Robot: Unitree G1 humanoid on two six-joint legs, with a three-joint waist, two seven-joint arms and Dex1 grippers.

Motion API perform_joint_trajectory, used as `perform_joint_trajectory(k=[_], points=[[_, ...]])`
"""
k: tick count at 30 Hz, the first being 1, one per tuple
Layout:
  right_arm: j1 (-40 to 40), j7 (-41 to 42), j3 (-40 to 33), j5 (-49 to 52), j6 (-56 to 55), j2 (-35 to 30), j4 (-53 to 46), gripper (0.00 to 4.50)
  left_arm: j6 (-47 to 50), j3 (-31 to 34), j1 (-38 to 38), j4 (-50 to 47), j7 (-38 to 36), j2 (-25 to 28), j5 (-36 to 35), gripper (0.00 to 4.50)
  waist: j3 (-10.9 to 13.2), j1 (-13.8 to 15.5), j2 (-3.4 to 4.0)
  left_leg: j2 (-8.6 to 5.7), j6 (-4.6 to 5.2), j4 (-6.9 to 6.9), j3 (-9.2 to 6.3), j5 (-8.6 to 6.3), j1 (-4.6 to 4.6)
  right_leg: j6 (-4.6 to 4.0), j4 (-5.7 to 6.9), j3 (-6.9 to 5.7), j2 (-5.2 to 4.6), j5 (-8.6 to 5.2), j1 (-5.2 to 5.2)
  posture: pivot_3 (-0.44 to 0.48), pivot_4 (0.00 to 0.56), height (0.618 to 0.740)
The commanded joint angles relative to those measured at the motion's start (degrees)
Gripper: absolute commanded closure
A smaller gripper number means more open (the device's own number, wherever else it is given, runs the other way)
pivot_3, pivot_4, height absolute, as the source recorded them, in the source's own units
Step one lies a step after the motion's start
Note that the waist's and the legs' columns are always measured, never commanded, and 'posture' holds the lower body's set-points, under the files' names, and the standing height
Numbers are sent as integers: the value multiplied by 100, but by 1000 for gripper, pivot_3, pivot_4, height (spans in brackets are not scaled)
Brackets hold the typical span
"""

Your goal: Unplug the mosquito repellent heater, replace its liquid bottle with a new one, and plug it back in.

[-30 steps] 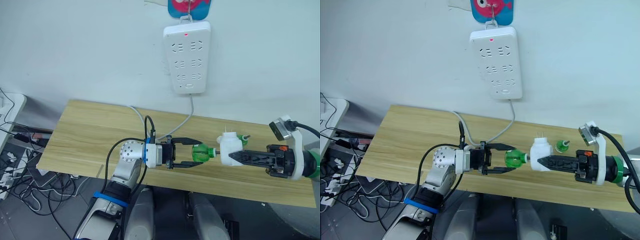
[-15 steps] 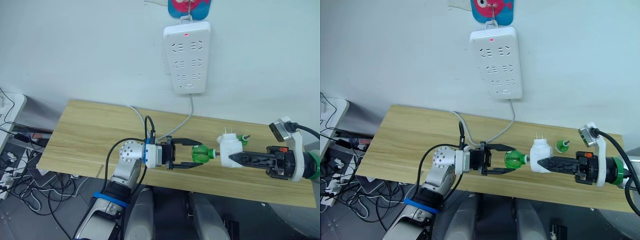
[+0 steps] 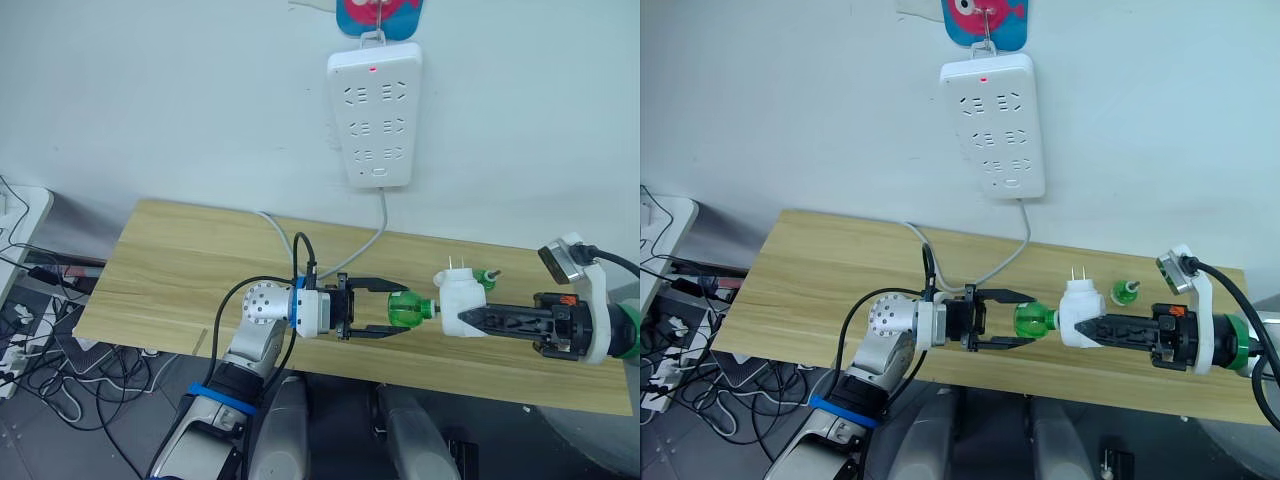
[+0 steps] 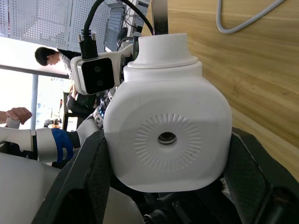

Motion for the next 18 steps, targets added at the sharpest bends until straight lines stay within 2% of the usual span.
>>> perform_joint_trajectory(k=[1, 18], points=[[-60, -14, -79, 144, -16, -15, -122, 1567, -44, -93, 6, -252, -30, -57, -93, 2260, 0, 0, 0, 1, 0, 0, 0, 0, 0, 0, 0, -1, 0, 0, 0, 87, 356, 740], [-521, -622, 518, 144, -252, 427, -425, 1567, -115, -152, -142, -204, 24, -250, -36, 2260, 0, -1, 0, -1, 0, 3, -1, 0, -3, 0, 0, -1, 0, 0, 0, 85, 362, 740]])
